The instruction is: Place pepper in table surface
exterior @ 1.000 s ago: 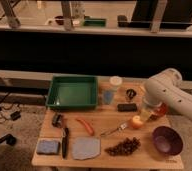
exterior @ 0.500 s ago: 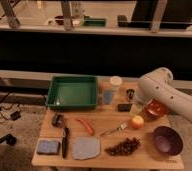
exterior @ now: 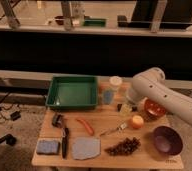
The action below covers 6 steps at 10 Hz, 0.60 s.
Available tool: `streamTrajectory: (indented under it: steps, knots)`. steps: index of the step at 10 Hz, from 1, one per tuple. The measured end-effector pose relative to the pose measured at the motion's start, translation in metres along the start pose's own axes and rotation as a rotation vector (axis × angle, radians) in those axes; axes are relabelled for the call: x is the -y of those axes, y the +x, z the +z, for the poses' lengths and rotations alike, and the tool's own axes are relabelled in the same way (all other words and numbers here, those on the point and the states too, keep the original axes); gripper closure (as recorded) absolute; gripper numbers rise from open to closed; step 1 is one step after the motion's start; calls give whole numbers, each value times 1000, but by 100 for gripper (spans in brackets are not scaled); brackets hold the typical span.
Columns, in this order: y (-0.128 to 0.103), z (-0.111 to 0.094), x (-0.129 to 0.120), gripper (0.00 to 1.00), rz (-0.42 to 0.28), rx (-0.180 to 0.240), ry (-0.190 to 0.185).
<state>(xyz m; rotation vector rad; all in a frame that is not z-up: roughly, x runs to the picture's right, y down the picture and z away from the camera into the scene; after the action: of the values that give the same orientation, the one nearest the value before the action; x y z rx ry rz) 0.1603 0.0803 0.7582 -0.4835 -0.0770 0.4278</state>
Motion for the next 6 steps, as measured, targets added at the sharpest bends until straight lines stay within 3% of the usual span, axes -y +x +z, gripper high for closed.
streamTrajectory:
  steps: [5,6]
  knots:
    - [-42,7,-19,20,-104,73,-59]
    - [-40,7,-18,20,-105,69,-59]
